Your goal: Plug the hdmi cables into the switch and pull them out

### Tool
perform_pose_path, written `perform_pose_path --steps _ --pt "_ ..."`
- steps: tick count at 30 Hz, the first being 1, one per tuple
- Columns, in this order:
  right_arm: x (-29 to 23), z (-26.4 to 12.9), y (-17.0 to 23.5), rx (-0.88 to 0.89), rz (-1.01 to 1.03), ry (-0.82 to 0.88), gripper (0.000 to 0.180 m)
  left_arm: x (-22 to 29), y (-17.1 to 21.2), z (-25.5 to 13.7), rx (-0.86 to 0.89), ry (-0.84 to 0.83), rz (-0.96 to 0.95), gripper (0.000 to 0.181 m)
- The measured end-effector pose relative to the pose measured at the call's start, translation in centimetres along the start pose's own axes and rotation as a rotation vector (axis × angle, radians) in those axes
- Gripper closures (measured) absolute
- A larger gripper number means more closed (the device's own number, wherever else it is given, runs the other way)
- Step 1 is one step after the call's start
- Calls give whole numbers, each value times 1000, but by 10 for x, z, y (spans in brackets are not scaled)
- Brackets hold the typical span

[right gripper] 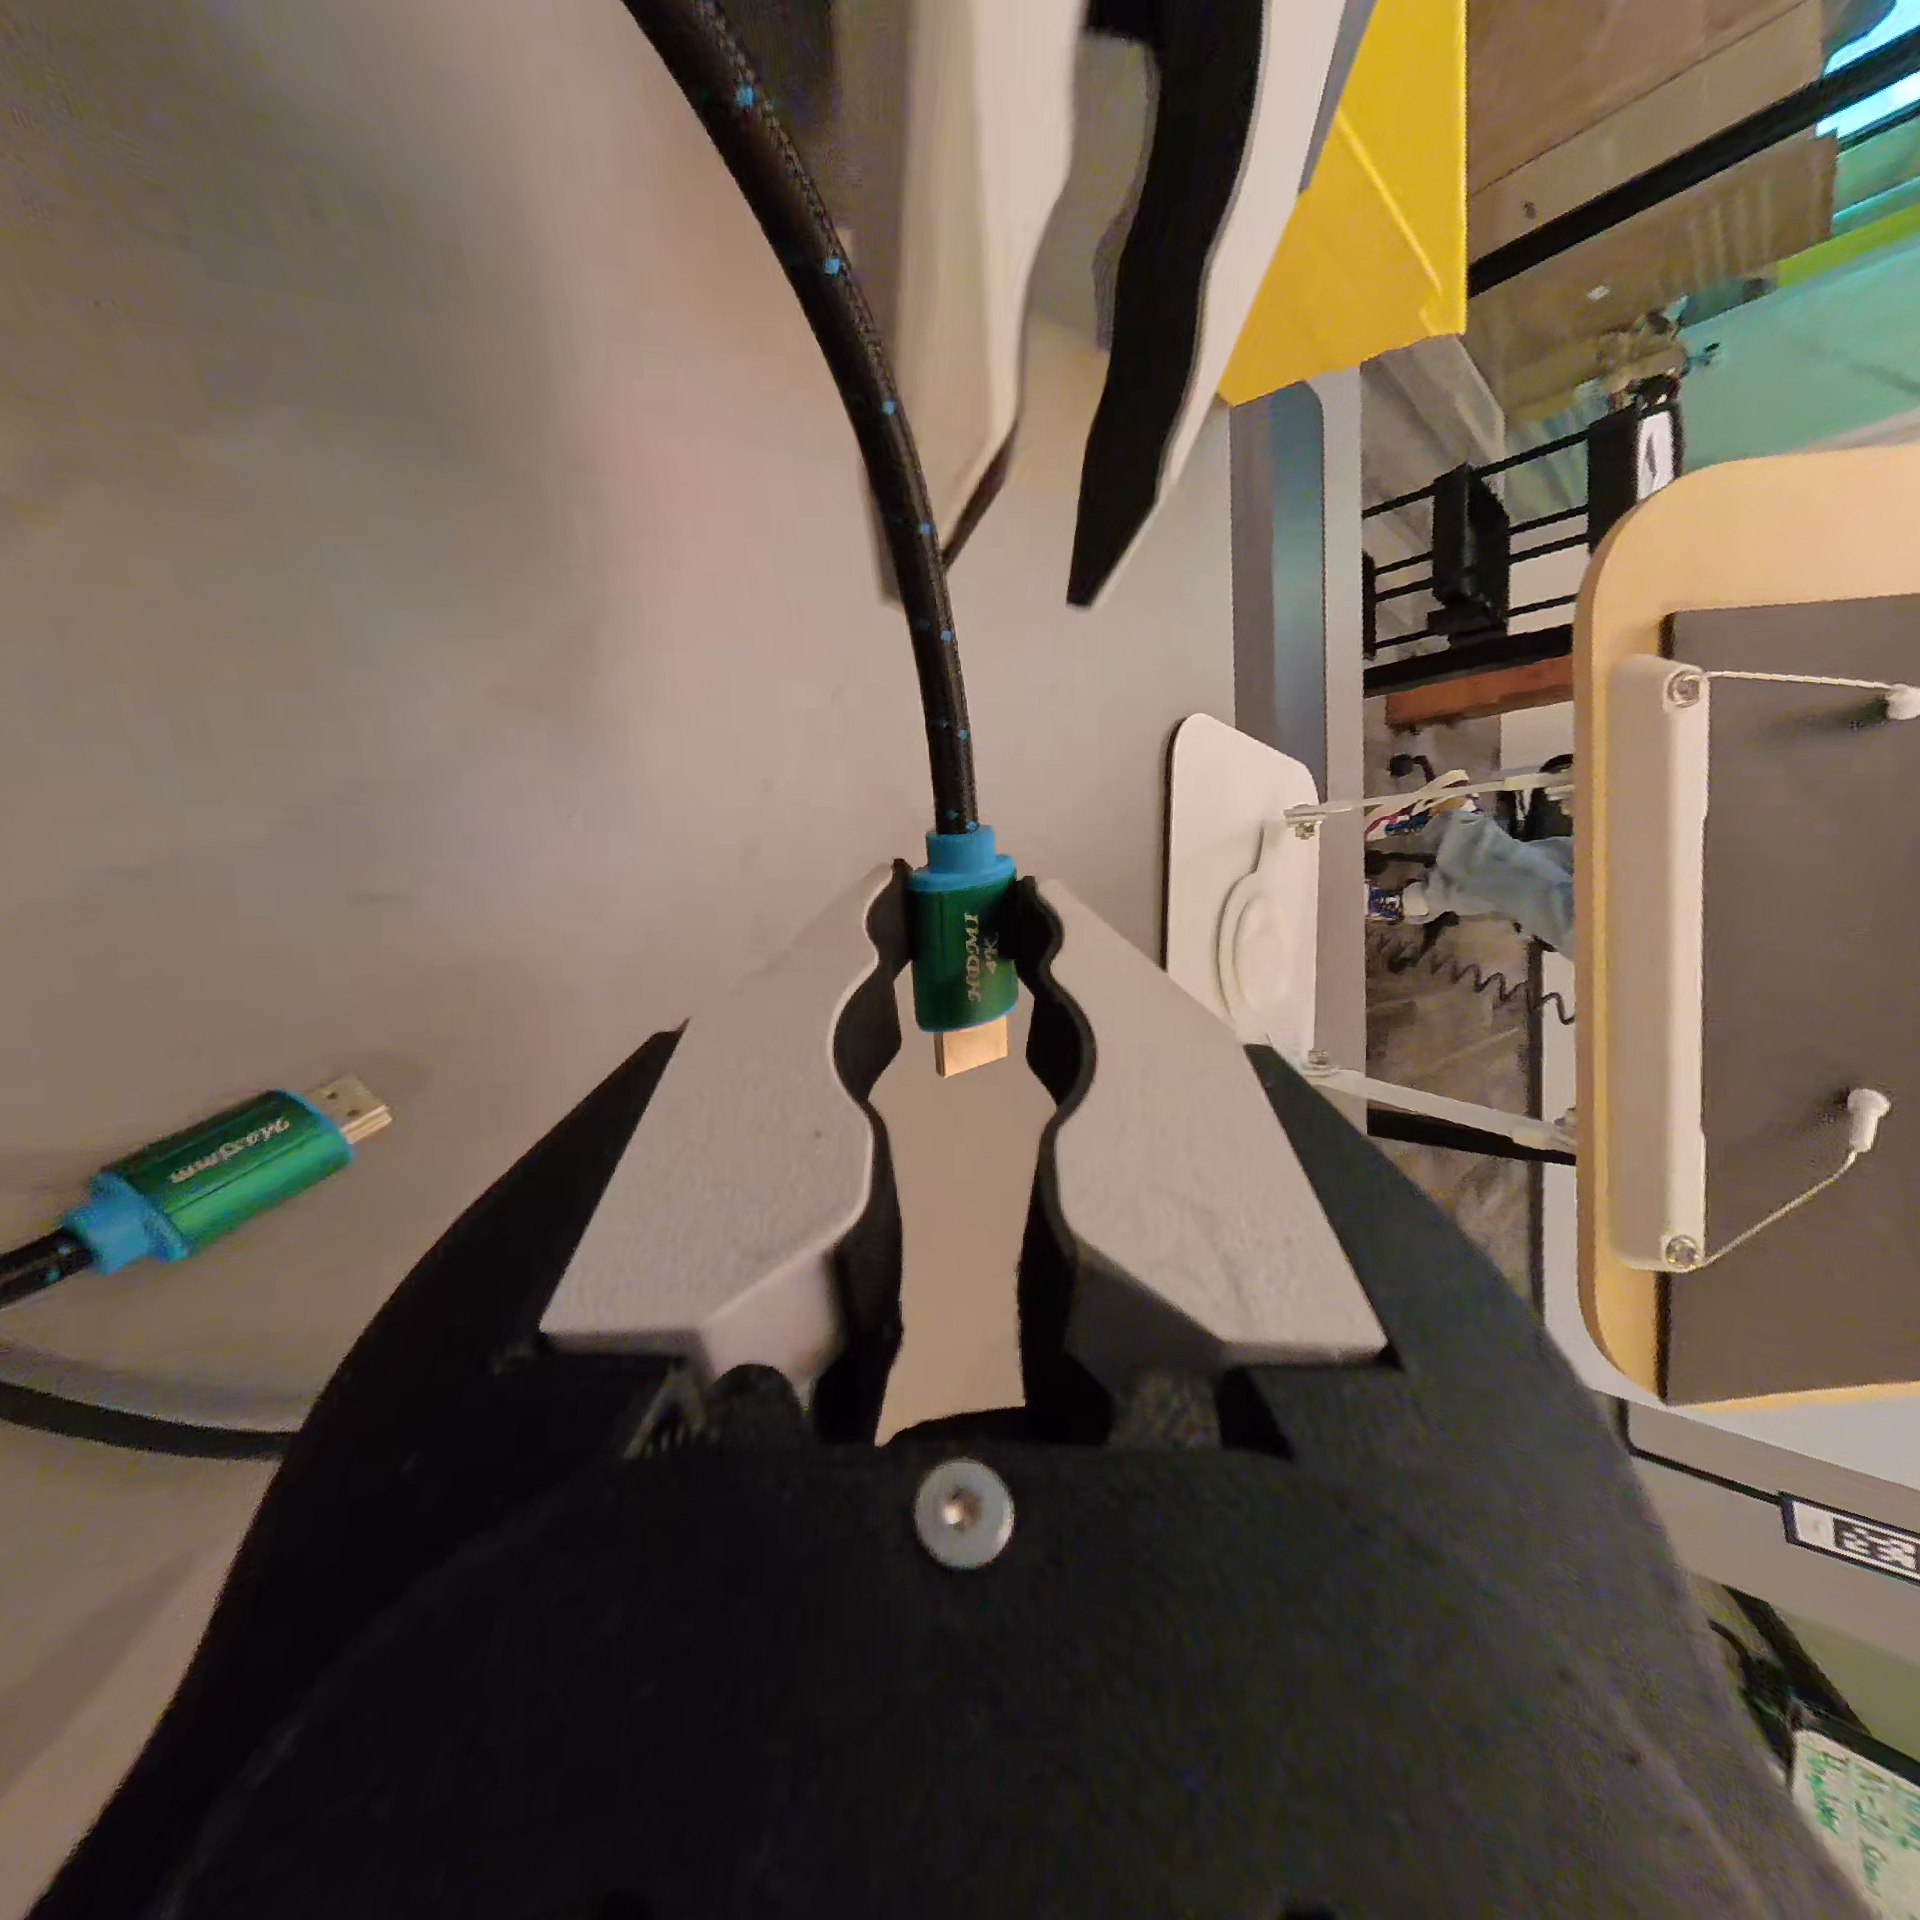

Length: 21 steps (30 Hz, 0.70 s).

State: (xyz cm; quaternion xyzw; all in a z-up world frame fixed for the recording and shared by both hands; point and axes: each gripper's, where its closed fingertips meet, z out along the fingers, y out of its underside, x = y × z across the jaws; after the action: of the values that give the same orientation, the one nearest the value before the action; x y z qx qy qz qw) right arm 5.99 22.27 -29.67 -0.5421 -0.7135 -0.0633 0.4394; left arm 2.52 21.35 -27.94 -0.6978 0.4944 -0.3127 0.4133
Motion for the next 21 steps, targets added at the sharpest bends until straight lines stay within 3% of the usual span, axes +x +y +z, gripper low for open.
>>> perform_pose_path --steps 4,7,11,15,21 --pt "-4 0 -1 8 42 -49 163 16 -5 17 14 -15 134 121" --pt "-8 1 1 -1 57 -78 163 20 -11 24 41 -47 168 120" --pt "-10 1 -1 5 90 -108 163 24 -21 30 119 -86 182 134" --pt "-8 0 -3 15 129 -122 163 33 -31 30 193 -68 179 173" --pt "9 -5 -8 47 142 -27 158 18 -45 19 309 -81 8 177"
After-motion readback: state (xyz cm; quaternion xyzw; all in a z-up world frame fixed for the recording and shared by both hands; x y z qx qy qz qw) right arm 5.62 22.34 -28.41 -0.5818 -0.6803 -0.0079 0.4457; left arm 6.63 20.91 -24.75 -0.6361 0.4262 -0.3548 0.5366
